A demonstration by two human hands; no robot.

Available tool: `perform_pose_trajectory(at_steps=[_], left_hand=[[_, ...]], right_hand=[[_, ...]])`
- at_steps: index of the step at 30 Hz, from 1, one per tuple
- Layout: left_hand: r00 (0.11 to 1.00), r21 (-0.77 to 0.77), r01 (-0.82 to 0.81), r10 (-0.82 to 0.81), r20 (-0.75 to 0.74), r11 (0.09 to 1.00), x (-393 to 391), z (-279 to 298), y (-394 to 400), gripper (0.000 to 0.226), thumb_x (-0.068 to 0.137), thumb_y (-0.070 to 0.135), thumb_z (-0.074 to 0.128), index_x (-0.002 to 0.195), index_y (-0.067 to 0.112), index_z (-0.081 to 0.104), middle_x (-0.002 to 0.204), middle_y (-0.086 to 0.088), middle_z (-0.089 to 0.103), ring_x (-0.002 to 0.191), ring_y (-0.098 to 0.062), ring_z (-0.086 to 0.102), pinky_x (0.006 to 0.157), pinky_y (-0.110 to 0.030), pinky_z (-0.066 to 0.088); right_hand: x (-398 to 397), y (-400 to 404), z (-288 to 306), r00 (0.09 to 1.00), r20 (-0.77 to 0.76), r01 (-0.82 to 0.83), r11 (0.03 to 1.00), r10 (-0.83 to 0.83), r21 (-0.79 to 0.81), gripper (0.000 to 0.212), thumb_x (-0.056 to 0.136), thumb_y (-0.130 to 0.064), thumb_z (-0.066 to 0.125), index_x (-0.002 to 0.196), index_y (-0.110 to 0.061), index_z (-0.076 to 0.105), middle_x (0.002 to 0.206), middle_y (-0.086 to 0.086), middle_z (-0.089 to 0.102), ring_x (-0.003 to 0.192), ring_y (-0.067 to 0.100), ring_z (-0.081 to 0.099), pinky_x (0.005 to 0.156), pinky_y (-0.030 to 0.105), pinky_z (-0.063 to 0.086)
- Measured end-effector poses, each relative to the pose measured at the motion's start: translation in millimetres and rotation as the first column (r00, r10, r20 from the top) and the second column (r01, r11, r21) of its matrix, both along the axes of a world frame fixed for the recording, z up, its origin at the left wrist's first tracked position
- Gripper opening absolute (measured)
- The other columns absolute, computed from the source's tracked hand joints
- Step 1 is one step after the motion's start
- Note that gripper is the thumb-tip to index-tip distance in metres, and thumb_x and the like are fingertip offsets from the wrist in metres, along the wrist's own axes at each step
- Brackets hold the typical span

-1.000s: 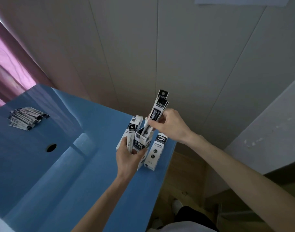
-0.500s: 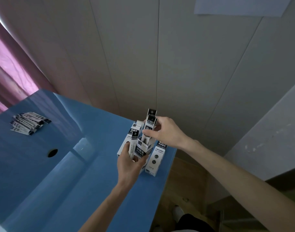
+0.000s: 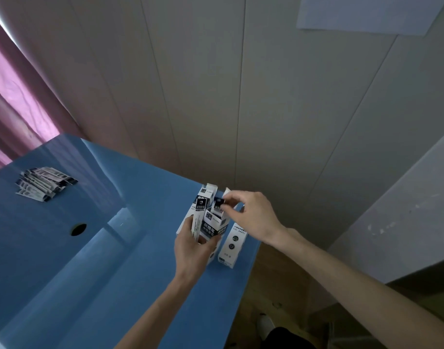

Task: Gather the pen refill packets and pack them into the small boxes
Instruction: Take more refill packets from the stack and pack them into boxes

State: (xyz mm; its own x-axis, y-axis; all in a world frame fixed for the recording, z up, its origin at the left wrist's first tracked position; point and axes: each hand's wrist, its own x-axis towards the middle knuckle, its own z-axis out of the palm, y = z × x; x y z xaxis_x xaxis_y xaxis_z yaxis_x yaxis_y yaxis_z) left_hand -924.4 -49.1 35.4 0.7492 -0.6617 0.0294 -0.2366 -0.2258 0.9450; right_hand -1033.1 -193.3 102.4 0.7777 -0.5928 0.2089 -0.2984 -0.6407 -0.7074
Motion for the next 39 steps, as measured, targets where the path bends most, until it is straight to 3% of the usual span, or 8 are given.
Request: perform_pose_trajectory(at_steps=[3, 9, 14, 17, 23, 27, 33, 39], left_hand=[[1.000, 0.007, 0.012, -0.012, 0.009, 1.000, -1.3, 0.1, -1.4, 0.044, 0.077, 0.019, 0.089, 0.111, 0.032, 0.063, 0.098, 0.016, 0.073, 0.088, -0.005, 0.071, 0.076, -0.037, 0.062], [0.999, 0.016, 0.017, -0.018, 0.033, 1.000, -1.8, -1.5, -0.8, 0.043, 0.077, 0.021, 0.089, 0.109, 0.033, 0.063, 0.098, 0.016, 0.073, 0.090, -0.004, 0.071, 0.076, -0.035, 0.062], [0.997, 0.031, 0.024, -0.026, 0.074, 0.999, -1.0, -2.6, -0.3, 0.047, 0.076, 0.027, 0.089, 0.113, 0.035, 0.062, 0.100, 0.017, 0.073, 0.092, -0.004, 0.070, 0.076, -0.035, 0.061], [0.996, 0.040, 0.025, -0.028, 0.080, 0.999, 1.3, -0.2, -0.3, 0.046, 0.076, 0.027, 0.089, 0.111, 0.033, 0.061, 0.099, 0.016, 0.073, 0.090, -0.003, 0.070, 0.074, -0.031, 0.061], [0.992, 0.089, 0.058, -0.067, 0.107, 0.994, 5.3, 3.5, -6.7, 0.040, 0.077, 0.035, 0.088, 0.104, 0.042, 0.060, 0.094, 0.020, 0.073, 0.085, 0.001, 0.069, 0.067, -0.021, 0.054], [0.994, 0.173, 0.065, -0.078, 0.070, 0.983, 14.7, 1.3, -16.5, 0.040, 0.075, 0.033, 0.088, 0.100, 0.042, 0.059, 0.092, 0.019, 0.073, 0.084, 0.000, 0.069, 0.071, -0.027, 0.056], [0.959, 0.177, 0.138, -0.087, -0.270, 0.975, 33.8, 8.2, -25.5, 0.036, 0.086, 0.031, 0.079, 0.117, 0.024, 0.062, 0.099, 0.007, 0.074, 0.081, -0.007, 0.068, 0.068, -0.025, 0.052], [0.622, 0.004, 0.050, -0.028, -0.783, 0.999, 61.4, 8.3, -26.0, 0.031, 0.103, 0.019, 0.039, 0.121, 0.005, 0.060, 0.101, -0.007, 0.075, 0.060, -0.012, 0.052, 0.052, -0.023, 0.039]], right_hand=[[-0.1, -3.8, -0.3, 0.986, -0.164, -0.036, 0.998, 0.027, -0.052, 0.022, 0.098, -0.038, 0.067, 0.112, -0.023, 0.077, 0.106, -0.011, 0.075, 0.088, -0.004, 0.057, 0.080, 0.020, 0.044], [0.4, -1.9, -9.7, 0.995, -0.104, -0.001, 1.000, -0.001, -0.015, 0.020, 0.100, -0.032, 0.064, 0.113, -0.022, 0.076, 0.099, -0.012, 0.074, 0.085, -0.004, 0.060, 0.079, 0.011, 0.042], [4.6, -2.2, -17.4, 0.986, -0.164, -0.024, 0.996, 0.011, -0.082, 0.031, 0.105, -0.040, 0.054, 0.106, -0.021, 0.078, 0.101, -0.009, 0.071, 0.095, 0.006, 0.055, 0.083, 0.026, 0.043], [4.9, -2.8, -17.3, 0.995, -0.096, 0.000, 0.995, -0.010, -0.101, 0.023, 0.102, -0.038, 0.059, 0.114, -0.024, 0.074, 0.108, -0.014, 0.068, 0.099, 0.004, 0.055, 0.087, 0.024, 0.045], [10.2, -7.4, -26.3, 0.967, -0.250, -0.080, 0.990, 0.049, -0.114, 0.035, 0.102, -0.044, 0.057, 0.129, -0.024, 0.068, 0.114, -0.008, 0.064, 0.104, 0.010, 0.053, 0.090, 0.031, 0.047], [13.9, -15.1, -33.2, 0.988, -0.155, -0.029, 0.999, 0.024, -0.032, 0.029, 0.098, -0.038, 0.067, 0.123, -0.025, 0.072, 0.108, -0.015, 0.062, 0.101, 0.006, 0.054, 0.089, 0.027, 0.046], [29.7, -43.2, -51.8, 0.982, -0.186, 0.061, 0.984, -0.029, 0.166, 0.023, 0.099, -0.025, 0.067, 0.120, -0.018, 0.074, 0.110, -0.006, 0.066, 0.103, 0.011, 0.061, 0.094, 0.036, 0.052], [39.2, -59.5, -66.3, 0.857, -0.494, -0.100, 0.987, 0.149, 0.126, 0.037, 0.108, -0.021, 0.050, 0.139, -0.005, 0.060, 0.141, 0.013, 0.061, 0.134, 0.029, 0.053, 0.103, 0.035, 0.038]])
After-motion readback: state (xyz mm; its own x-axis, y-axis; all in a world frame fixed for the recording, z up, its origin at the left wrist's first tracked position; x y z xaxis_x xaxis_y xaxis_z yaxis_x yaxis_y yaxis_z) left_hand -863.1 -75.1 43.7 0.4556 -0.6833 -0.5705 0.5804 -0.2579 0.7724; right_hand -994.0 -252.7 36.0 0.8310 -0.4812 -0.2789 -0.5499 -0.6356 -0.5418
